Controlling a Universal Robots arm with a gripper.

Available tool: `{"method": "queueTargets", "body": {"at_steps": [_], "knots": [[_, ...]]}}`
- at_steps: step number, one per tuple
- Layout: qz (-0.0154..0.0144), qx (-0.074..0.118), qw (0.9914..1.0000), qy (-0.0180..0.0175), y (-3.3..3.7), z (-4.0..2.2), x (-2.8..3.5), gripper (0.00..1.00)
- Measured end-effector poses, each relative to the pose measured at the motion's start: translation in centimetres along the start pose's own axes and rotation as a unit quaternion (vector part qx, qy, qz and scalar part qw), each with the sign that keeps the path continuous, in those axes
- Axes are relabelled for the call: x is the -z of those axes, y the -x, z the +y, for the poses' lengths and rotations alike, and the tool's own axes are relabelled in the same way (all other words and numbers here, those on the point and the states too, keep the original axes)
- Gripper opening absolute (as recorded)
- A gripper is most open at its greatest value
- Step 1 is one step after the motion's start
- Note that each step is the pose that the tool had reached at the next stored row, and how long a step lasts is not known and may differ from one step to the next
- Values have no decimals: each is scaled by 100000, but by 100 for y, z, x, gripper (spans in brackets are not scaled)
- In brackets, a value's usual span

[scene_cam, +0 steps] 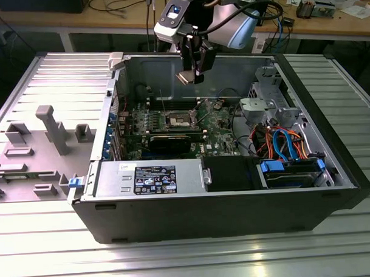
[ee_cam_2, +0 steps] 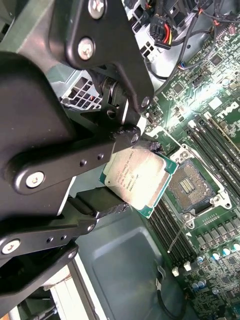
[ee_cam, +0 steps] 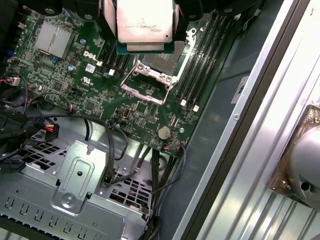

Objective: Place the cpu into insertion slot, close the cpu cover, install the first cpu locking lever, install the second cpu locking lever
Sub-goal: 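Place the cpu into insertion slot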

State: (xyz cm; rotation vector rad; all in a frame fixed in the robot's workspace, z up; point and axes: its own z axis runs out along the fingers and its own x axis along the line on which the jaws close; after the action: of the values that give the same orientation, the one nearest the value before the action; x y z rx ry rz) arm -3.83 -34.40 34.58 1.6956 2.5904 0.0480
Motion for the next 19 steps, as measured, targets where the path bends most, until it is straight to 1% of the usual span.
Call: {"method": "queueTargets", "body": {"at_steps": [6, 12, 19], "knots": [[-155, -991, 99995, -68, 0, 0, -4, 54], [-302, -2383, 99971, -131, 0, -1, -8, 54], [-418, -4544, 99896, -186, -1, -2, -14, 54]]}}
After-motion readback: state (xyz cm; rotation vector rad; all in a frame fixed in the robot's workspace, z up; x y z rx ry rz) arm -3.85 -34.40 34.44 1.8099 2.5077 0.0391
